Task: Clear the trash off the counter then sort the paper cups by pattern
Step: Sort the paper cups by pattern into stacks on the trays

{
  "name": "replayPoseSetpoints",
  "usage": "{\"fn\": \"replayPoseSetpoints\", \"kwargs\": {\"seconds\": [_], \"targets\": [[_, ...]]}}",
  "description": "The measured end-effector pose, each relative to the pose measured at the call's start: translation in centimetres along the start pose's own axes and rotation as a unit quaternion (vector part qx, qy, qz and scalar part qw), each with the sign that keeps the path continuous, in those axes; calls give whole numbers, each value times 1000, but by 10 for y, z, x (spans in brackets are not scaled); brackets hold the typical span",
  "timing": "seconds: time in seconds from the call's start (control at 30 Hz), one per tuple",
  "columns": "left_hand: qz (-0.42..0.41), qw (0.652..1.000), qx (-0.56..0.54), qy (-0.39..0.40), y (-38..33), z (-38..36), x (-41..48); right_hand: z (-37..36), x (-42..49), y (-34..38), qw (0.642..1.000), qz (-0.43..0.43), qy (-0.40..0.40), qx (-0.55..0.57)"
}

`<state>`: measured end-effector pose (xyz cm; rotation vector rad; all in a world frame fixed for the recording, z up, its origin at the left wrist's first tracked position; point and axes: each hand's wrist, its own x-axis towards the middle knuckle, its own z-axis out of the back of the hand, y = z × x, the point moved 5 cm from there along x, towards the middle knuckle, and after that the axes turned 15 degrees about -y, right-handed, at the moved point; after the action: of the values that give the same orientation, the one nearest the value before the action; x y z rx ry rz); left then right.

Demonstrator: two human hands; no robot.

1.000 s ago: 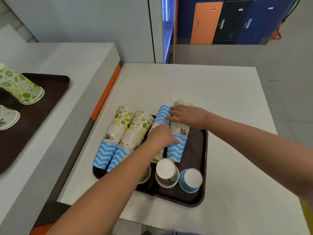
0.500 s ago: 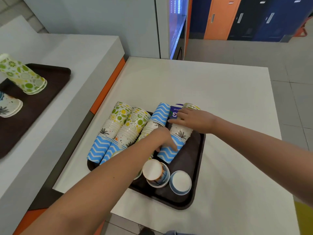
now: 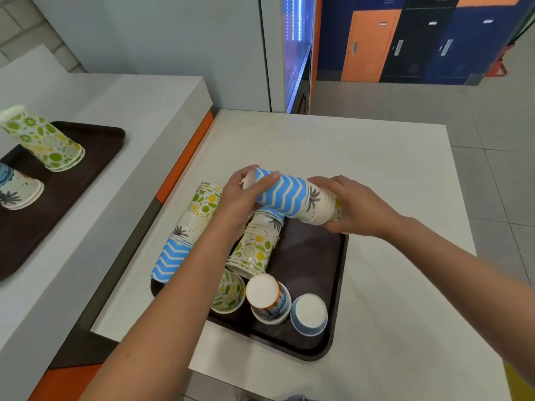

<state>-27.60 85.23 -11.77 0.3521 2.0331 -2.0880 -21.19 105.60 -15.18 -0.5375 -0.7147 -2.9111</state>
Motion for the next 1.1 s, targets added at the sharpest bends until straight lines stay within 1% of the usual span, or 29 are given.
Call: {"fn": "replayPoseSetpoints", "kwargs": {"seconds": [0.2,0.33,0.53,0.63,0.73,0.9,0.97,1.03,1.1], "targets": [[-3,993,-108,-38,6,0,-10,1,-16,24,993,-92,-18,76],[-23,993,-90,-67,7,-1,-15,-2,-26,34,988,-118,-22,100],[-46,986,-104,-122,-14,13,-16,-5,-58,17,982,-167,-7,91],[-110,982,-61,-138,-22,18,-35,-3,-78,0,975,-205,-13,88],[-159,979,0,-127,-10,10,-74,1,-96,-12,962,-243,-42,117],[-191,968,145,-78,47,-12,-137,9,-110,-12,941,-268,-64,197],[-194,958,192,-86,63,-9,-145,10,-112,-7,939,-264,-56,213],[-189,953,216,-97,69,-7,-145,11,-112,-3,937,-261,-46,229],[-185,954,205,-116,68,-7,-144,12,-112,1,933,-262,-39,245]]}}
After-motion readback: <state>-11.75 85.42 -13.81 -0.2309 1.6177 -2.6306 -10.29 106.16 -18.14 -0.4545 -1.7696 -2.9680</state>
